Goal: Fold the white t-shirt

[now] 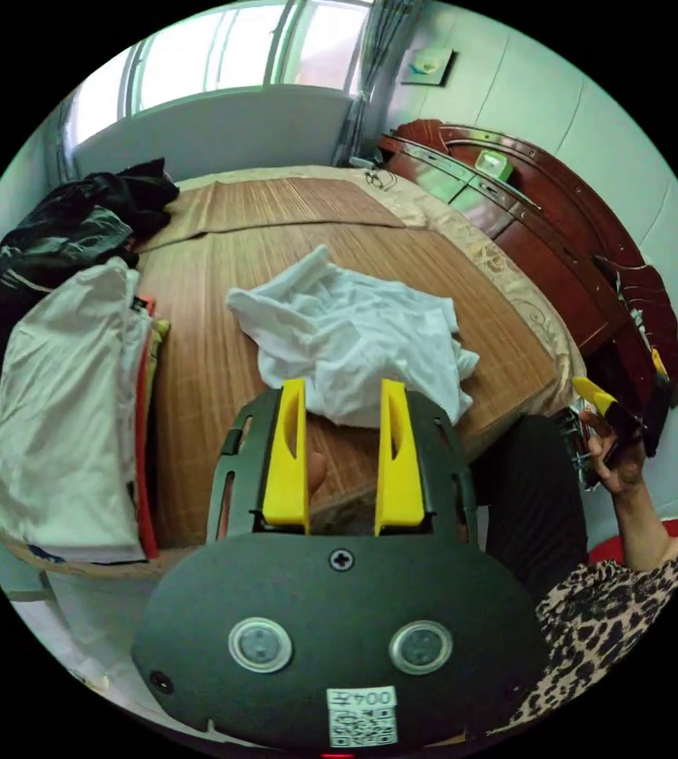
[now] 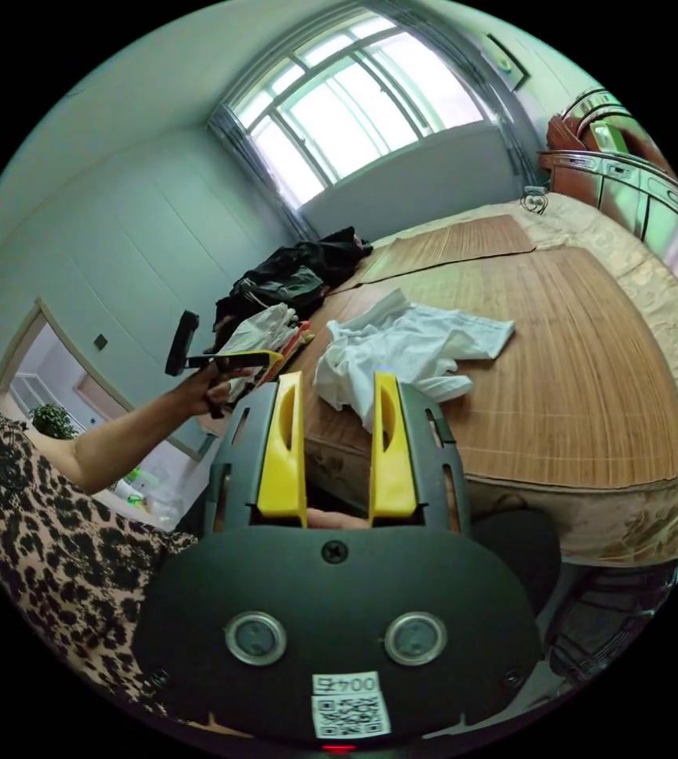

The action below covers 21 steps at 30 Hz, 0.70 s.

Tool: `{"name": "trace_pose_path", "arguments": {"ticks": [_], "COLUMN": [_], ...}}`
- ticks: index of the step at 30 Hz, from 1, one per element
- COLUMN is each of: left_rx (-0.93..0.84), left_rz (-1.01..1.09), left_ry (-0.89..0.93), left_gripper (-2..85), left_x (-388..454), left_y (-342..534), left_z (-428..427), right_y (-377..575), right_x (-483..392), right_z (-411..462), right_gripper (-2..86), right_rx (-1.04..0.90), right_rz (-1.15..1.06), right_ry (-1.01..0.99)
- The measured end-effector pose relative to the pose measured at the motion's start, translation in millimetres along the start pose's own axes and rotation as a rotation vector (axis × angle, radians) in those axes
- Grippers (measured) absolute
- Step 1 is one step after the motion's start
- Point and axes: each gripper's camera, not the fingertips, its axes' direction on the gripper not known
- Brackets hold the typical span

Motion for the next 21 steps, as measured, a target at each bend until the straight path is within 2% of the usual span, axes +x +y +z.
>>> {"name": "trace_pose_path", "arguments": {"ticks": [4, 8, 9, 10, 11, 12, 13, 15, 16, 19, 21], "left_rx": [-0.023, -0.067, -0.120, -0.172, -0.189, -0.168, -0.131, 0.072, 0.118, 0.178, 0.123], "left_rz": [-0.161, -0.193, -0.207, -0.227, -0.246, -0.305, -0.320, -0.355, -0.366, -0.380, -0.426], "left_ry": [0.081, -0.058, -0.120, -0.196, -0.241, -0.338, -0.351, -0.207, -0.116, 0.006, 0.091], "left_gripper": [21.1, 22.0, 20.4, 10.8, 5.9, 4.7, 4.0, 3.1, 2.9, 2.6, 2.5], "left_x": [18.6, 51.6, 52.6, 49.1, 45.6, 36.6, 32.5, 11.0, -3.1, -36.7, -81.5], "left_y": [-16.7, -62.9, -72.8, -77.0, -76.5, -71.5, -67.9, -45.3, -33.0, 2.3, 40.9], "left_z": [49.8, 90.6, 106.1, 119.7, 123.5, 119.5, 111.9, 60.8, 34.9, -9.9, -24.6], "right_y": [-19.8, -35.5, -36.9, -39.0, -40.6, -41.3, -42.5, -44.4, -45.8, -51.8, -56.5], "right_x": [-9.2, -13.7, -14.1, -14.8, -15.2, -15.1, -14.3, -11.7, -8.9, -0.8, 2.0], "right_z": [13.1, 9.9, 8.4, 4.4, -0.7, -3.6, -9.6, -17.8, -21.6, -22.3, -17.7], "right_gripper": [13.2, 12.2, 12.1, 11.7, 11.3, 11.1, 10.7, 10.4, 10.3, 10.6, 11.0], "right_rx": [-0.027, -0.046, -0.048, -0.046, -0.044, -0.043, -0.039, -0.039, -0.040, -0.060, -0.071], "right_rz": [-0.015, -0.020, -0.019, -0.015, -0.012, -0.010, -0.003, 0.007, 0.016, 0.033, 0.037], "right_ry": [0.007, -0.006, -0.002, 0.006, 0.009, 0.011, 0.015, 0.020, 0.023, 0.016, 0.006]}}
